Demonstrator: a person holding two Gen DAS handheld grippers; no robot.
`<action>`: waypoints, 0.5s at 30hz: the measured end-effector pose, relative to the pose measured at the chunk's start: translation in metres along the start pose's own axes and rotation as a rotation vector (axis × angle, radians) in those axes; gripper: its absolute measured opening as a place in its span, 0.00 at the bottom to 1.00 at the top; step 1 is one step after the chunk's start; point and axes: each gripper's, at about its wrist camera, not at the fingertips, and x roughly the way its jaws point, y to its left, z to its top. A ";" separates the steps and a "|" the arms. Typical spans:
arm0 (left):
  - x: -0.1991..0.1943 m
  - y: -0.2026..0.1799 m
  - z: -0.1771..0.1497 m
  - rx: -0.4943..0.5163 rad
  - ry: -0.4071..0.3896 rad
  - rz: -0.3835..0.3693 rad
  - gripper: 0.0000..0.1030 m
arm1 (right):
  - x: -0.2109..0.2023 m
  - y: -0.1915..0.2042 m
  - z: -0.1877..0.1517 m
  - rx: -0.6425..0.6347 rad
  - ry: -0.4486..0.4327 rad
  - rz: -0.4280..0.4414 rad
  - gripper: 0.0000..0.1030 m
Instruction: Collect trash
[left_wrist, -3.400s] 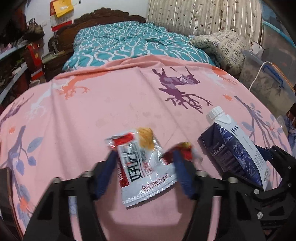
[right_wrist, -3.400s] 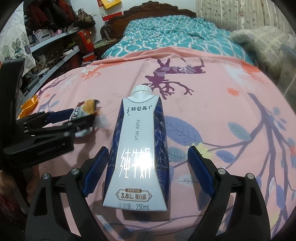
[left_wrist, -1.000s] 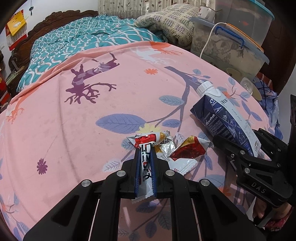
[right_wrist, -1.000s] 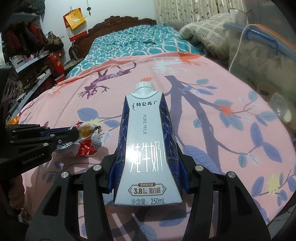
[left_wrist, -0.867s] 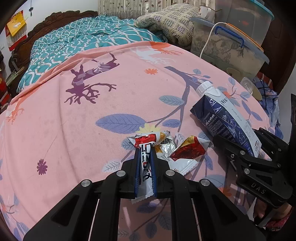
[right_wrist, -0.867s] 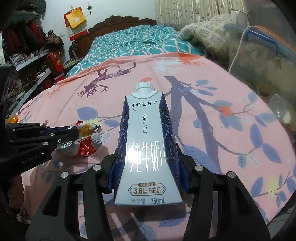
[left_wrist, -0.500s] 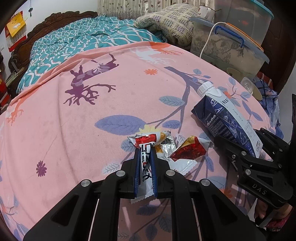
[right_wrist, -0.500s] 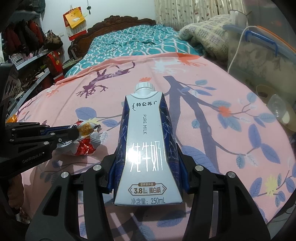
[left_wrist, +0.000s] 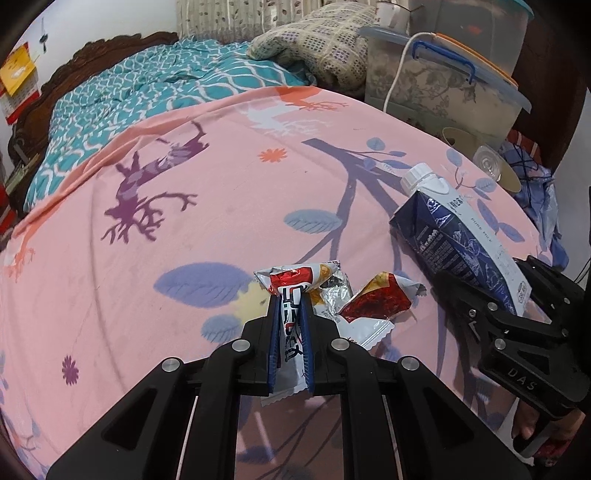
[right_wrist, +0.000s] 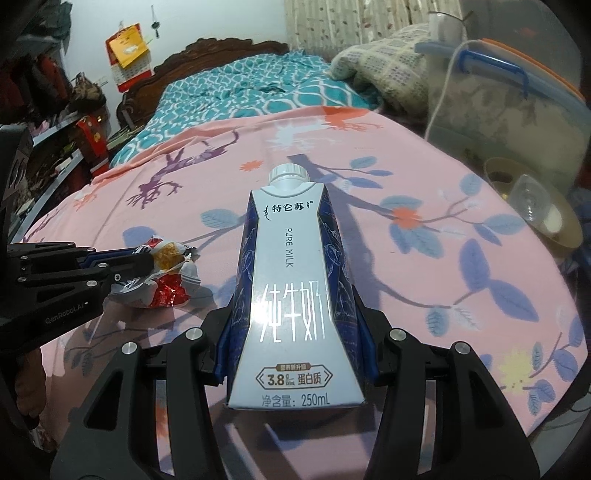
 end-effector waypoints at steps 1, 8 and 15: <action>0.001 -0.003 0.003 0.011 -0.005 0.008 0.10 | -0.001 -0.004 0.000 0.007 -0.002 -0.006 0.53; 0.010 -0.016 0.011 0.043 0.001 0.043 0.10 | -0.003 -0.022 0.001 0.041 -0.011 -0.029 0.53; 0.013 -0.024 0.018 0.066 -0.003 0.071 0.10 | -0.003 -0.030 0.003 0.056 -0.017 -0.036 0.53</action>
